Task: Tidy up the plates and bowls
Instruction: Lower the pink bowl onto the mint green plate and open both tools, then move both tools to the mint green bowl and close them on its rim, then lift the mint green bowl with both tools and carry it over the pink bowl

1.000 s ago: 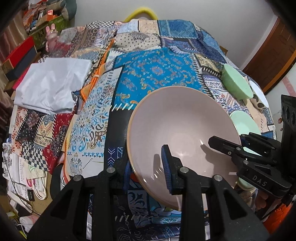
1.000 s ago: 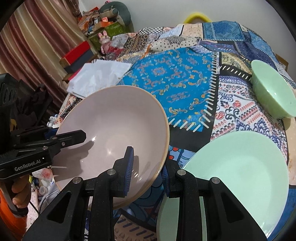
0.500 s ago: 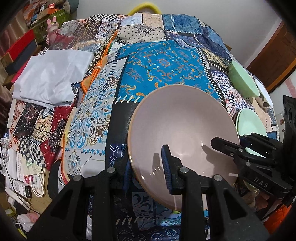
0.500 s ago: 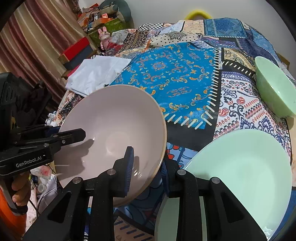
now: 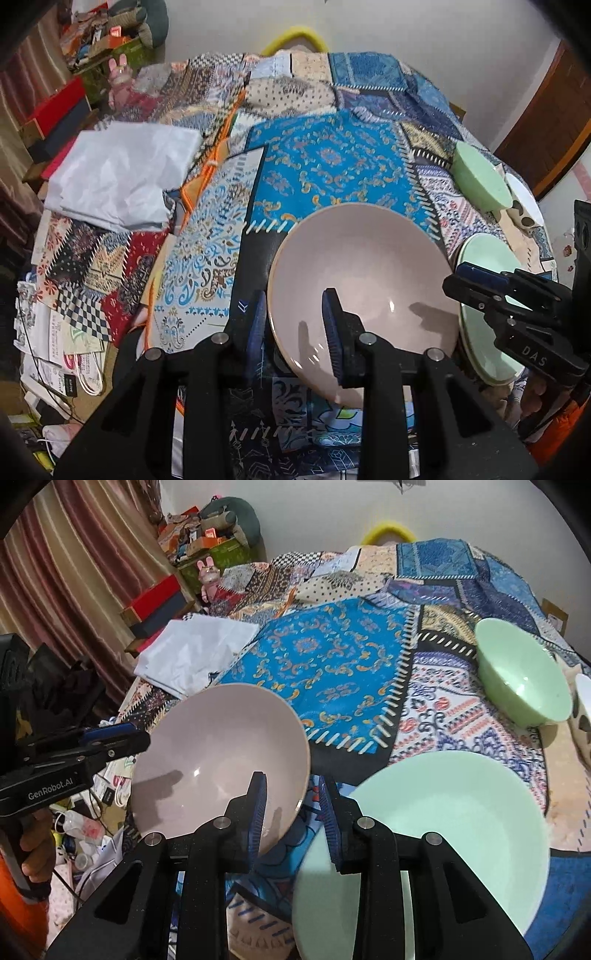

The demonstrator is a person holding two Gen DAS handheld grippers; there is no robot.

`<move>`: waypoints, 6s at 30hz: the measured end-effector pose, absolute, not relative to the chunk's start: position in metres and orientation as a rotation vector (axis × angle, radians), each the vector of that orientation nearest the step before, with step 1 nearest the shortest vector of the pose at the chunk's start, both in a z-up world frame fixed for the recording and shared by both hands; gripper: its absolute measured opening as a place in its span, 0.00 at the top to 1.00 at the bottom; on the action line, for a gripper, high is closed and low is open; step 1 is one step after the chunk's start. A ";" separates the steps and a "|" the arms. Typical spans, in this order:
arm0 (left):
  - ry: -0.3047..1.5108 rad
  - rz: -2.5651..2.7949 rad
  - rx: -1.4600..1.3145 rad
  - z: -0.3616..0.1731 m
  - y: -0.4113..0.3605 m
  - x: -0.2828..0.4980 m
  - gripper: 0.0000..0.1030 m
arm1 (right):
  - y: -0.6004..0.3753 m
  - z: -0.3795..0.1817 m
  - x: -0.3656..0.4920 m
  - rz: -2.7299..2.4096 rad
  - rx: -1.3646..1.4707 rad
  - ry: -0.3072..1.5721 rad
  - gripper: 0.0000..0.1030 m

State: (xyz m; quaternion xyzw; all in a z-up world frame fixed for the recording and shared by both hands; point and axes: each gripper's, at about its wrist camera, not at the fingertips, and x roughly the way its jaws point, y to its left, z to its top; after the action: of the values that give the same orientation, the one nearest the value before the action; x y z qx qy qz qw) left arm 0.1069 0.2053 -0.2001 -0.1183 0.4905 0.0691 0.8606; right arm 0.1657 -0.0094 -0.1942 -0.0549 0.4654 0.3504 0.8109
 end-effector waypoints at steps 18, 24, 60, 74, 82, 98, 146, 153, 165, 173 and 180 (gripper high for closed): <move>0.849 0.107 -0.143 -0.117 0.139 0.108 0.63 | -0.115 -0.122 0.177 0.602 -0.048 0.772 0.61; 0.827 0.052 -0.115 -0.102 0.100 0.138 0.54 | -0.156 -0.112 0.196 0.509 -0.026 0.728 0.55; 1.095 -0.060 -0.048 -0.217 0.008 0.378 0.50 | -0.180 -0.204 0.317 0.447 0.058 0.945 0.65; 1.133 -0.124 -0.017 -0.242 -0.008 0.395 0.78 | -0.177 -0.211 0.329 0.428 0.081 0.966 0.73; 1.120 -0.130 0.009 -0.236 -0.009 0.383 0.78 | -0.174 -0.200 0.320 0.426 0.068 0.938 0.75; 1.039 -0.116 -0.021 -0.178 0.002 0.325 0.78 | -0.163 -0.145 0.275 0.477 0.059 0.835 0.75; 0.934 0.085 -0.136 -0.117 0.124 0.133 0.78 | -0.044 -0.125 0.164 0.721 -0.039 0.796 0.75; 0.960 0.114 -0.160 -0.132 0.147 0.123 0.78 | -0.021 -0.139 0.161 0.750 -0.061 0.838 0.75; 1.035 0.134 -0.206 -0.171 0.179 0.115 0.78 | 0.004 -0.168 0.158 0.772 -0.093 0.925 0.75; 1.091 0.131 -0.230 -0.198 0.190 0.117 0.78 | 0.013 -0.188 0.160 0.772 -0.110 0.987 0.75; 1.122 0.128 -0.248 -0.213 0.196 0.118 0.78 | 0.017 -0.199 0.160 0.773 -0.123 1.022 0.75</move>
State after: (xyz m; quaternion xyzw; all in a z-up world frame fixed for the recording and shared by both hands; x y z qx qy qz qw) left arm 0.1183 0.1958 -0.2133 -0.1174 0.5303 0.0604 0.8375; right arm 0.1604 0.0172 -0.1992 -0.0574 0.4766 0.3602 0.7999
